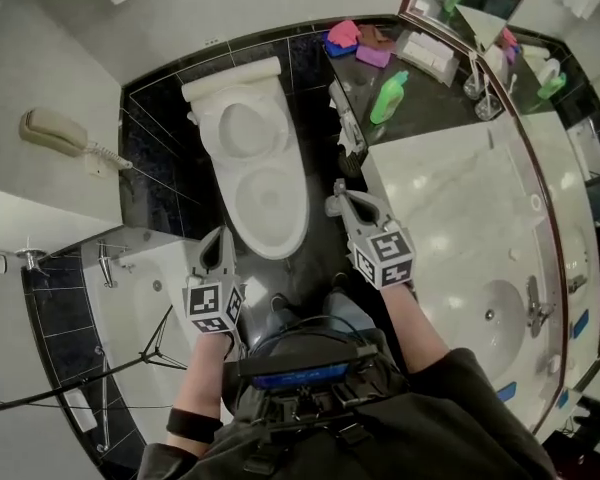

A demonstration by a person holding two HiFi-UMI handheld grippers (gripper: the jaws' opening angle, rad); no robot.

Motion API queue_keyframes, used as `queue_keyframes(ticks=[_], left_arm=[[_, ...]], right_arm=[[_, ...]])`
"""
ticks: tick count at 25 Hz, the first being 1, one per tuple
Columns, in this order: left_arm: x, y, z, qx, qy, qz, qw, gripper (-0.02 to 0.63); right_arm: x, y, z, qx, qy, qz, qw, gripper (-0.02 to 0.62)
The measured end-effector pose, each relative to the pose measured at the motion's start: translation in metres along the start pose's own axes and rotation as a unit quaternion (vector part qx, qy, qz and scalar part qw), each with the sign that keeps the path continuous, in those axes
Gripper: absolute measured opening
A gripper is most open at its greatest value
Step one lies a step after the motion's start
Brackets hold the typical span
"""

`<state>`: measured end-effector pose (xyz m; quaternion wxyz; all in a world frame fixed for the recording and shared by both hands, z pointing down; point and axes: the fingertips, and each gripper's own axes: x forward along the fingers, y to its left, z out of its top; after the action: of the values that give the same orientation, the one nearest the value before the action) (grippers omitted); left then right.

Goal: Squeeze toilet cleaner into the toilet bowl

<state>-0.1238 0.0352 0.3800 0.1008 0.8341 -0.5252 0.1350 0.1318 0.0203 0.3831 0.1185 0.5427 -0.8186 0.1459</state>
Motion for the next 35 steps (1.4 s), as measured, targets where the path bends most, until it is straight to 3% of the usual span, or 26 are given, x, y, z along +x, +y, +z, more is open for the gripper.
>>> queue_keyframes(ticks=[9, 24, 29, 35], left_arm=[[0.019, -0.033, 0.011, 0.007, 0.001, -0.025, 0.9997, 0.006], [0.084, -0.105, 0.042, 0.021, -0.005, -0.041, 0.9989, 0.008], [0.109, -0.119, 0.046, 0.031, 0.004, -0.073, 0.9968, 0.008], [0.153, -0.134, 0.049, 0.046, 0.015, -0.138, 0.9892, 0.008]], right_arm=[[-0.014, -0.024, -0.011, 0.025, 0.004, -0.005, 1.0, 0.012], [-0.024, -0.101, -0.019, 0.036, 0.002, 0.002, 0.999, 0.012], [-0.017, -0.116, -0.025, 0.051, 0.009, -0.017, 0.999, 0.012], [-0.012, -0.134, -0.027, 0.071, 0.008, -0.061, 0.996, 0.012]])
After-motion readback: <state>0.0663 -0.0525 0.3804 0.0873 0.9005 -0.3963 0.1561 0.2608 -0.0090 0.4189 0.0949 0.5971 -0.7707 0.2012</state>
